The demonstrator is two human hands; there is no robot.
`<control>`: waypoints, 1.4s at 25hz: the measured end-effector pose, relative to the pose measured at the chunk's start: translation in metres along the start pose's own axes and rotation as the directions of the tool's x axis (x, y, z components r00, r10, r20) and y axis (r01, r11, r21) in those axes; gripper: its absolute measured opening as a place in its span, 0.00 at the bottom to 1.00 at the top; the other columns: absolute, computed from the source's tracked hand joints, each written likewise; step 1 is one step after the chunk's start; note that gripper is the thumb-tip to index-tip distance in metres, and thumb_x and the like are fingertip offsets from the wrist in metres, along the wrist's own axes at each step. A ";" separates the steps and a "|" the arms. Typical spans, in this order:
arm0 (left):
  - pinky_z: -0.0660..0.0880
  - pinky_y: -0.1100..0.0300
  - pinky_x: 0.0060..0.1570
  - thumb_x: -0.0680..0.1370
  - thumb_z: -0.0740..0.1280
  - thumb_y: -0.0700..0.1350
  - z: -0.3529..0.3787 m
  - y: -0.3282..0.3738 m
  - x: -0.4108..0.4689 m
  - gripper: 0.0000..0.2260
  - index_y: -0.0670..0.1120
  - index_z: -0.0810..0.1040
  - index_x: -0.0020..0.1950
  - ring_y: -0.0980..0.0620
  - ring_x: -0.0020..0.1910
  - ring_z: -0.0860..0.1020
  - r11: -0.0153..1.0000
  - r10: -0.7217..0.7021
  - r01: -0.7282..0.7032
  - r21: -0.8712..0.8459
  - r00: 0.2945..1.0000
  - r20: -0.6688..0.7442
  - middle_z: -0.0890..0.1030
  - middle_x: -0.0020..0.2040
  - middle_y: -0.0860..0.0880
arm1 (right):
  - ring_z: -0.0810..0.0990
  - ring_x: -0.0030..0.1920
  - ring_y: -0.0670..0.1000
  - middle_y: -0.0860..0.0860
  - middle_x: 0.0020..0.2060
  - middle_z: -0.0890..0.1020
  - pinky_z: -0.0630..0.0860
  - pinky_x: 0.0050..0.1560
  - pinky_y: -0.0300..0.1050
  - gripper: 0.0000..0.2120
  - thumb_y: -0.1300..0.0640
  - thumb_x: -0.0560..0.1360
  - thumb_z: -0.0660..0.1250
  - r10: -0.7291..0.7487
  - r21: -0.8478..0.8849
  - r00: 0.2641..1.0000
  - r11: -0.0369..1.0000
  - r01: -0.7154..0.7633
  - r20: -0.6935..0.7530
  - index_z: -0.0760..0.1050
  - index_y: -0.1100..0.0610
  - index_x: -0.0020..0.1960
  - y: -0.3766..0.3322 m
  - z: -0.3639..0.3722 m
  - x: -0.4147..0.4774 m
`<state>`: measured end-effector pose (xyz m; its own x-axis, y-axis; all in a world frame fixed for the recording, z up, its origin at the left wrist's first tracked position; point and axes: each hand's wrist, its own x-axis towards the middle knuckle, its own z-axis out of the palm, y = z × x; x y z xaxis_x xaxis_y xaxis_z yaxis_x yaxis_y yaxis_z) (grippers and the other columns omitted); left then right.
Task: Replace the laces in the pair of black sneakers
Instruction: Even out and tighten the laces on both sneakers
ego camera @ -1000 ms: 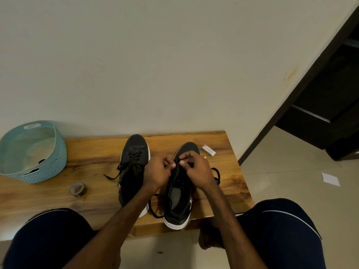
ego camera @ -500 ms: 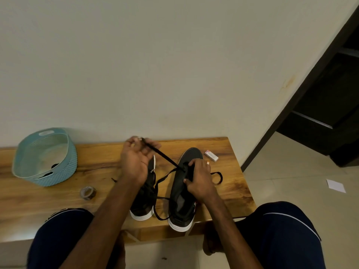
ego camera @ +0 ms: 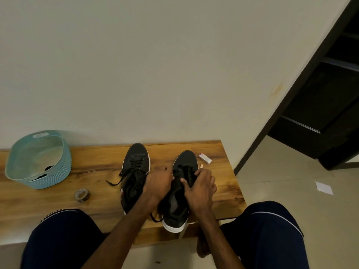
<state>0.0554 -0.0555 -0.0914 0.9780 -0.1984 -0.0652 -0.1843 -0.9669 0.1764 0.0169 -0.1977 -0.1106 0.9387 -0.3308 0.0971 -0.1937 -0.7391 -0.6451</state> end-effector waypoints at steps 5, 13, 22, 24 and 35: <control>0.71 0.55 0.47 0.84 0.59 0.46 -0.025 -0.017 -0.004 0.06 0.48 0.74 0.52 0.52 0.47 0.75 0.718 -0.163 0.020 -0.695 0.977 -0.141 0.75 0.50 0.52 | 0.69 0.58 0.47 0.45 0.52 0.70 0.63 0.65 0.53 0.18 0.44 0.75 0.70 0.050 0.066 0.998 0.996 -0.052 0.034 0.63 0.48 0.54 -0.003 0.005 -0.001; 0.56 0.66 0.25 0.84 0.54 0.43 -0.139 -0.061 -0.041 0.09 0.48 0.72 0.50 0.59 0.28 0.66 -0.514 0.021 -0.182 -0.838 0.974 -0.224 0.72 0.38 0.52 | 0.71 0.56 0.49 0.45 0.49 0.72 0.63 0.64 0.55 0.13 0.41 0.80 0.61 0.150 0.061 0.988 0.987 -0.151 0.023 0.63 0.48 0.52 -0.008 0.007 -0.002; 0.55 0.65 0.24 0.76 0.68 0.59 -0.120 -0.053 -0.055 0.15 0.48 0.75 0.44 0.57 0.26 0.62 0.166 0.357 0.084 -0.983 0.924 0.139 0.69 0.33 0.49 | 0.68 0.59 0.47 0.47 0.58 0.73 0.67 0.60 0.52 0.14 0.44 0.82 0.58 -0.145 0.235 0.989 0.962 0.138 0.014 0.70 0.51 0.62 -0.021 -0.008 0.027; 0.56 0.65 0.25 0.78 0.65 0.56 -0.120 -0.056 -0.057 0.12 0.48 0.74 0.44 0.56 0.26 0.60 0.194 0.426 0.126 -0.973 0.882 0.199 0.68 0.31 0.49 | 0.72 0.60 0.50 0.49 0.59 0.77 0.70 0.60 0.53 0.11 0.53 0.83 0.59 -0.388 0.099 0.909 0.921 0.377 0.150 0.75 0.52 0.63 -0.037 -0.006 0.057; 0.55 0.63 0.25 0.75 0.71 0.59 -0.134 -0.096 -0.059 0.20 0.43 0.69 0.41 0.55 0.24 0.59 0.026 0.515 0.097 -0.995 0.852 0.096 0.70 0.29 0.48 | 0.81 0.52 0.52 0.51 0.51 0.84 0.78 0.54 0.51 0.14 0.53 0.74 0.74 -0.433 0.083 0.559 0.836 0.542 0.707 0.80 0.55 0.57 -0.088 0.032 0.093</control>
<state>0.0283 0.0708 0.0271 0.7286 -0.6823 -0.0594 0.1875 0.1153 0.9755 0.1306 -0.1440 -0.0691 0.8104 0.5498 -0.2025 0.3707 -0.7488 -0.5494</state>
